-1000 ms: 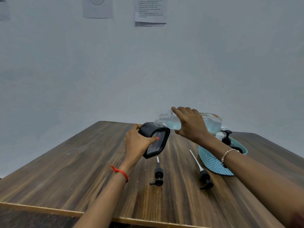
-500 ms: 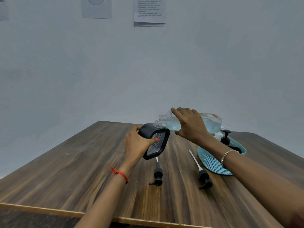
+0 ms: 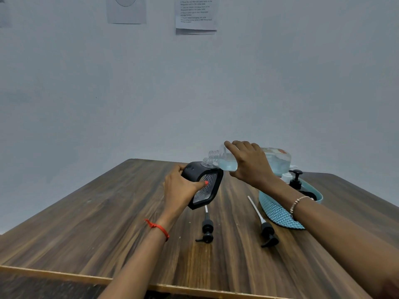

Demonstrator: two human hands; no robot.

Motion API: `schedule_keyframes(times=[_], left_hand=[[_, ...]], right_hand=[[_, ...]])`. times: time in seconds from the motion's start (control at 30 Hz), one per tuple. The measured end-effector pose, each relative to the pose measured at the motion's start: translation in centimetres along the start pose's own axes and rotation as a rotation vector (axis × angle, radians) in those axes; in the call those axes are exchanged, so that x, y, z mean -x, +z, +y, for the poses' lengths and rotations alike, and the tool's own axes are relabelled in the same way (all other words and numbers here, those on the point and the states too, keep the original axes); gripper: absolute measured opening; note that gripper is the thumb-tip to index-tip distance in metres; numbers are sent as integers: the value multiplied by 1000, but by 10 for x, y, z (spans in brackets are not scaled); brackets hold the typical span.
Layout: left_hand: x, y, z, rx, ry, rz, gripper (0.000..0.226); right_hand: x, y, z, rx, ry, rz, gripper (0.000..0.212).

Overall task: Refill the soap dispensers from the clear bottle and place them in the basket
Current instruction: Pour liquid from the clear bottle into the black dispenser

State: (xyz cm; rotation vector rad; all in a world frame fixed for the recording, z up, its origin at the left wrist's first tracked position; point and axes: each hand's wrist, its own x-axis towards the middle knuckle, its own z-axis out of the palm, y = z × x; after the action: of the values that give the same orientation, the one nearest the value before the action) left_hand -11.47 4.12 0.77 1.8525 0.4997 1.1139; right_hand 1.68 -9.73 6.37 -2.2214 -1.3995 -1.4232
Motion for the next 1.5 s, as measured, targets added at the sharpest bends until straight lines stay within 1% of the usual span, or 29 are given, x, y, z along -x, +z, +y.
schedule_keyframes(times=[0.3, 0.77, 1.5], left_hand=[[0, 2, -5, 10, 1, -4, 48], [2, 4, -1, 2, 0, -17, 48], [5, 4, 0, -49, -17, -29, 49]], right_hand=[[2, 1, 1, 2, 0, -5, 79], [4, -1, 4, -7, 3, 4, 77], [8, 1, 5, 15, -8, 9, 83]])
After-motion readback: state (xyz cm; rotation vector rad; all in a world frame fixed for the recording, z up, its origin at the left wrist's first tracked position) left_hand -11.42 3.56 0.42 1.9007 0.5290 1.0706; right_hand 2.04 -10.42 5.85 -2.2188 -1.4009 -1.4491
